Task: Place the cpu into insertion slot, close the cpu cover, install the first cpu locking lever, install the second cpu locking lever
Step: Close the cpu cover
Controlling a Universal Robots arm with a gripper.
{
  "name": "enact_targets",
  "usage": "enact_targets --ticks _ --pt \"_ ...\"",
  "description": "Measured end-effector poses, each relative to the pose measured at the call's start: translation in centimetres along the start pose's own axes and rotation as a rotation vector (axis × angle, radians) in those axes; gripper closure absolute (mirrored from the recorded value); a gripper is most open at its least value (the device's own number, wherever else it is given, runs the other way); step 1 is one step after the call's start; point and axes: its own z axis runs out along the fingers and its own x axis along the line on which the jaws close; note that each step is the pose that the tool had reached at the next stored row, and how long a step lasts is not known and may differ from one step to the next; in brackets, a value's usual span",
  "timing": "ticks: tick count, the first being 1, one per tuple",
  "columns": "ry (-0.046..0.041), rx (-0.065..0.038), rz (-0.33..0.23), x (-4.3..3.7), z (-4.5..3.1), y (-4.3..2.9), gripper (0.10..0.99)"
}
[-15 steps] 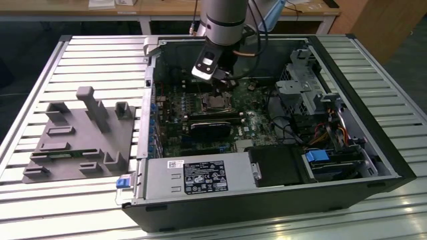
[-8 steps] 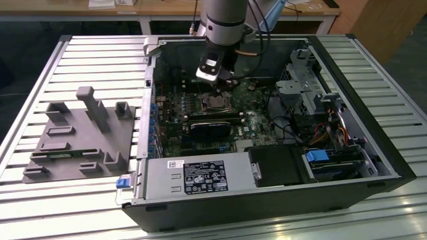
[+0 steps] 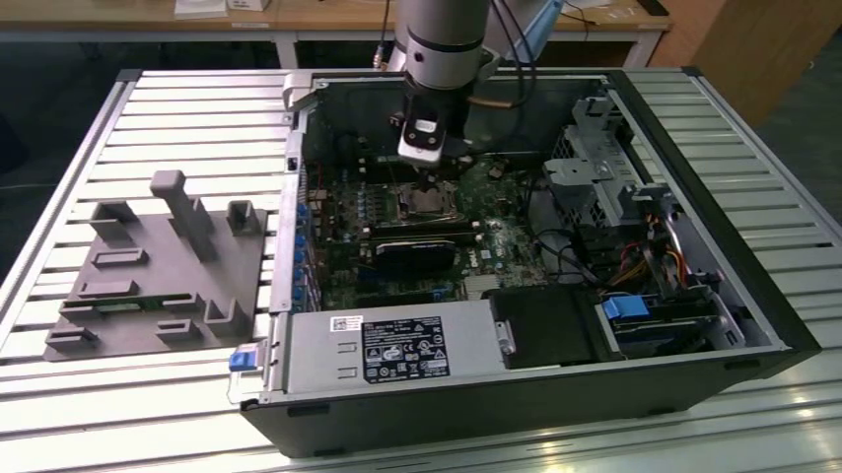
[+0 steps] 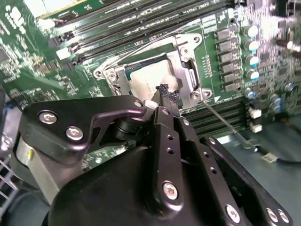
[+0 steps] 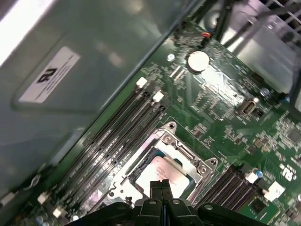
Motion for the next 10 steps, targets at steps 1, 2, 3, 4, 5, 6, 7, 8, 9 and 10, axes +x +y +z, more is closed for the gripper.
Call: enact_targets --ticks 1,2,3,4,5,6,7,8,9,10 --pt "0.0002 0.001 -0.019 0.0 0.0 0.0 0.98" --pt "0.0004 0.001 -0.037 0.0 0.01 0.0 0.98" --pt "0.0007 0.002 -0.055 0.0 0.01 0.0 0.98" --pt "0.0009 0.003 -0.073 0.0 0.01 0.0 0.98" --pt "0.0012 0.004 -0.091 0.0 0.02 0.0 0.98" --pt "0.0013 0.005 -0.11 0.0 0.02 0.0 0.98" --pt "0.0016 0.005 -0.127 0.0 0.03 0.0 0.98" --pt "0.0018 0.006 -0.146 0.0 0.03 0.0 0.98" --pt "0.0021 0.007 -0.164 0.0 0.03 0.0 0.98" --pt "0.0023 0.007 -0.182 0.0 0.04 0.0 0.98"
